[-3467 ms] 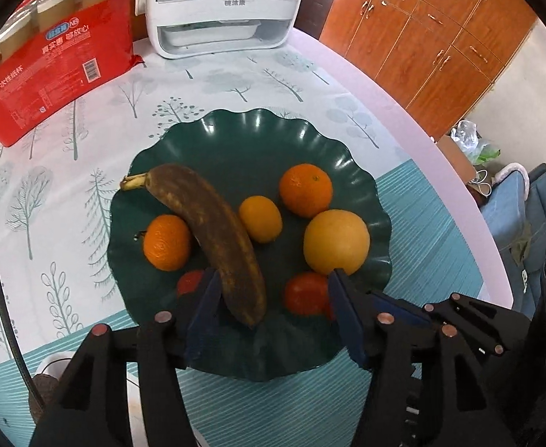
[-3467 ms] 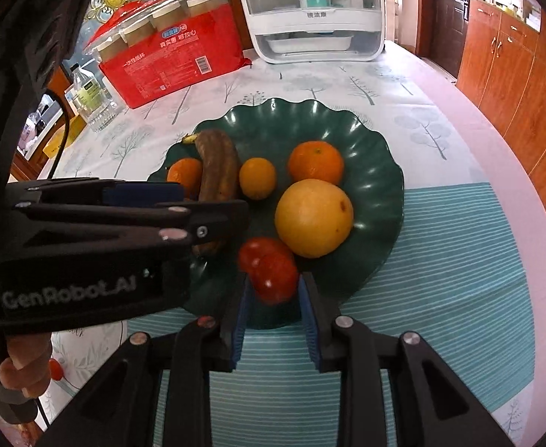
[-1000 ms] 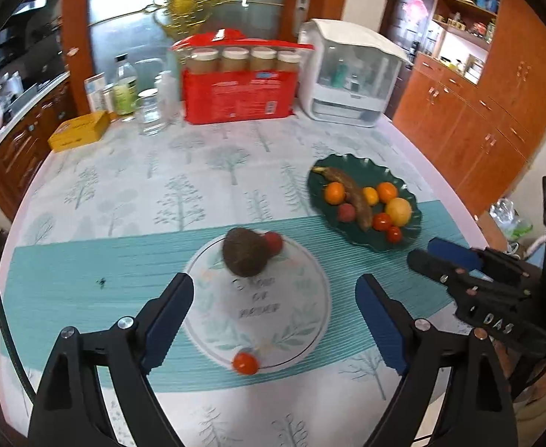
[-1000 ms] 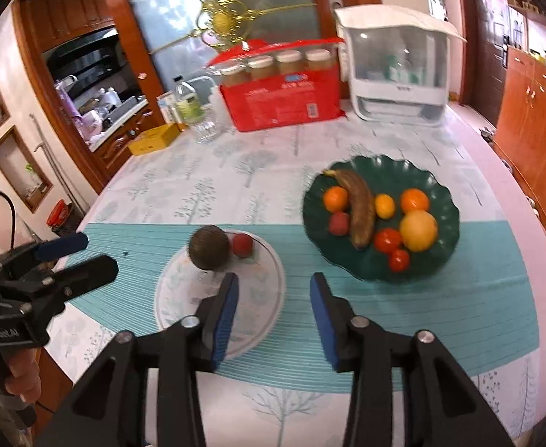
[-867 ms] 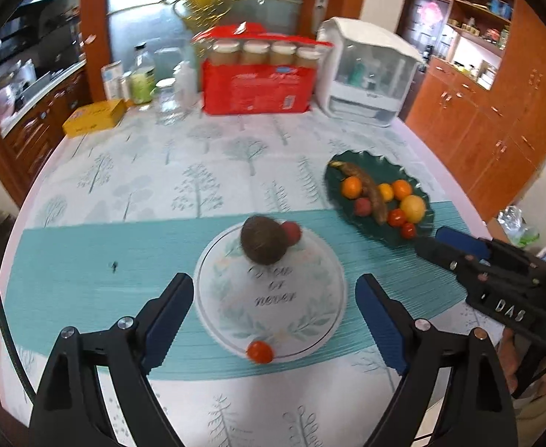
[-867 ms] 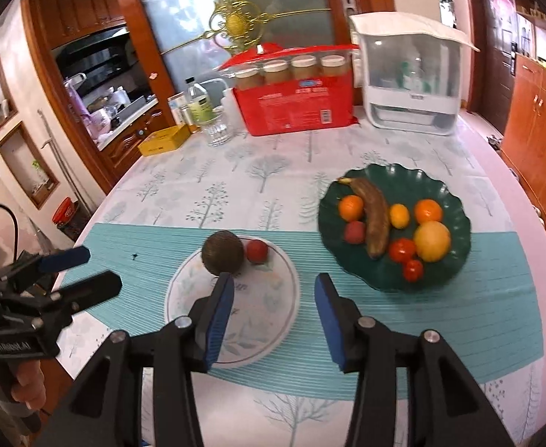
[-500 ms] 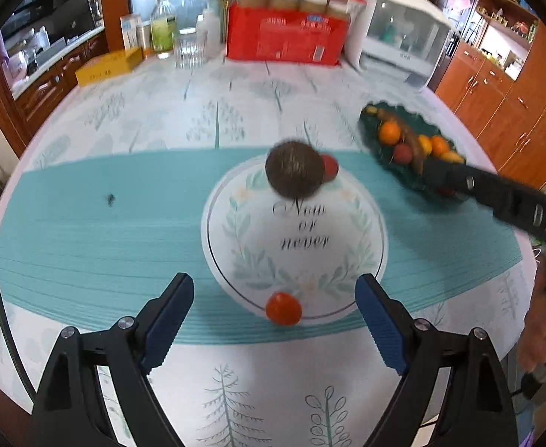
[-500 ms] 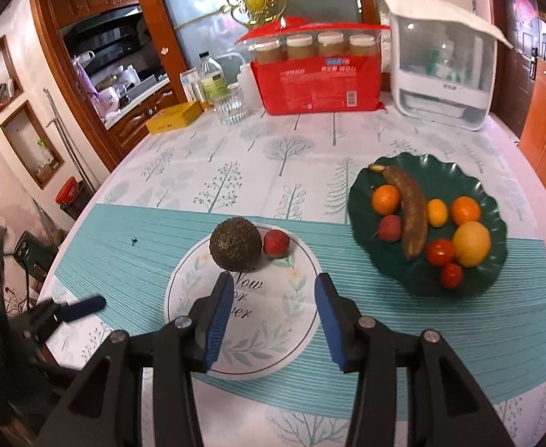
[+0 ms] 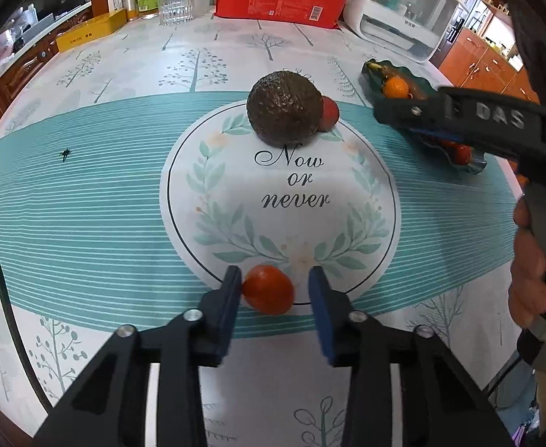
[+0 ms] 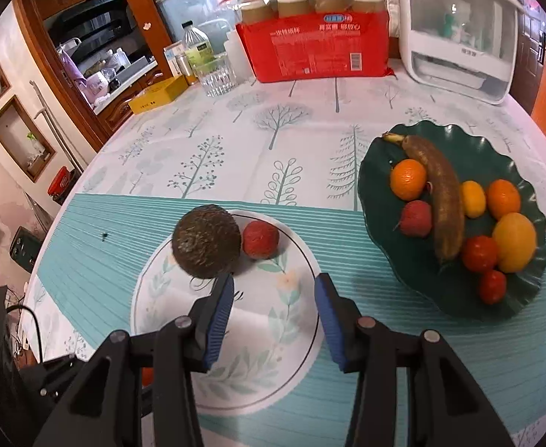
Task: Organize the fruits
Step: 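Grasp the last cherry tomato with the left tool while the right tool approaches the red fruit, then carry the tomato toward the green plate while the right tool grasps and lifts the red fruit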
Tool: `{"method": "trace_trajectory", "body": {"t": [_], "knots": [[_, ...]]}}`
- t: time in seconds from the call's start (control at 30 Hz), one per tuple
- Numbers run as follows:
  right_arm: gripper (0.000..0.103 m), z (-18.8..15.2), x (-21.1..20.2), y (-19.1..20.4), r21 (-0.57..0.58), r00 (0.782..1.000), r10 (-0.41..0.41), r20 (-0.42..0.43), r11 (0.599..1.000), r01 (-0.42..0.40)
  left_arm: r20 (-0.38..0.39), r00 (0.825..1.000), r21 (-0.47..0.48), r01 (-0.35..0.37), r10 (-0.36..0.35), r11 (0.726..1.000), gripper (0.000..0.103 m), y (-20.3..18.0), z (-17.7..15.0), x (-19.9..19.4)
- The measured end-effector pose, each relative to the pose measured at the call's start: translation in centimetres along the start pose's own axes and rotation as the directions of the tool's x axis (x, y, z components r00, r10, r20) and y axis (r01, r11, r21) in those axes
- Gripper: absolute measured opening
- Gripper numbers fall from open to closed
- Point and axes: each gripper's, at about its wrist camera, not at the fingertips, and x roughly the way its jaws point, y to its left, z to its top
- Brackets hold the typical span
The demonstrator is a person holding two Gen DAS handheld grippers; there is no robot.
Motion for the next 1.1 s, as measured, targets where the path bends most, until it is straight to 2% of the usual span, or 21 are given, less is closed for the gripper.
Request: {"method": "trace_trajectory", "body": {"t": [0.03, 0.13, 0.27, 0.37, 0.5, 0.63, 0.77, 0.93, 1.1], "knots": [[0.045, 0.2, 0.3, 0.0, -0.003, 1.000, -0.001, -0.002, 1.000, 0.001, -0.003, 1.000, -0.003, 0.003, -0.003, 1.000, 0.028, 0.1, 0.0, 0.2], [0.045, 0.7, 1.5, 0.1, -0.021, 1.000, 0.010, -0.012, 1.000, -0.010, -0.006, 1.000, -0.017, 0.019, -0.019, 1.000, 0.027, 0.2, 0.1, 0.4], [0.045, 1.3, 2.9, 0.7, -0.126, 0.999, 0.020, -0.040, 0.992, -0.025, -0.007, 1.000, -0.007, 0.024, -0.024, 1.000, 0.027, 0.0, 0.3, 0.5], [0.045, 1.5, 3.4, 1.3, -0.254, 0.999, 0.005, -0.039, 0.967, -0.015, -0.013, 0.999, -0.011, 0.037, -0.037, 0.999, 0.027, 0.3, 0.6, 0.6], [0.045, 1.9, 4.6, 1.5, -0.390, 0.997, 0.003, -0.077, 0.920, -0.033, -0.009, 0.999, -0.017, 0.046, -0.046, 0.999, 0.027, 0.6, 1.2, 0.4], [0.045, 2.2, 5.3, 1.5, -0.461, 0.995, 0.026, -0.101, 0.884, -0.070, 0.006, 0.999, -0.024, 0.050, -0.050, 0.998, 0.027, 0.9, 2.2, 0.2], [0.045, 2.4, 5.9, 1.6, -0.531, 0.990, 0.060, -0.128, 0.839, -0.120, 0.009, 0.998, -0.043, 0.060, -0.059, 0.997, 0.027, 1.7, 3.3, 0.4], [0.045, 2.3, 6.5, 2.6, -0.661, 0.986, 0.051, -0.160, 0.737, -0.146, -0.001, 0.998, -0.076, 0.067, -0.068, 0.995, 0.027, 3.1, 4.4, 1.0], [0.045, 2.4, 6.9, 3.2, -0.741, 0.986, 0.030, -0.163, 0.657, -0.143, -0.011, 0.997, -0.095, 0.072, -0.073, 0.993, 0.027, 4.0, 5.2, 1.8]]}}
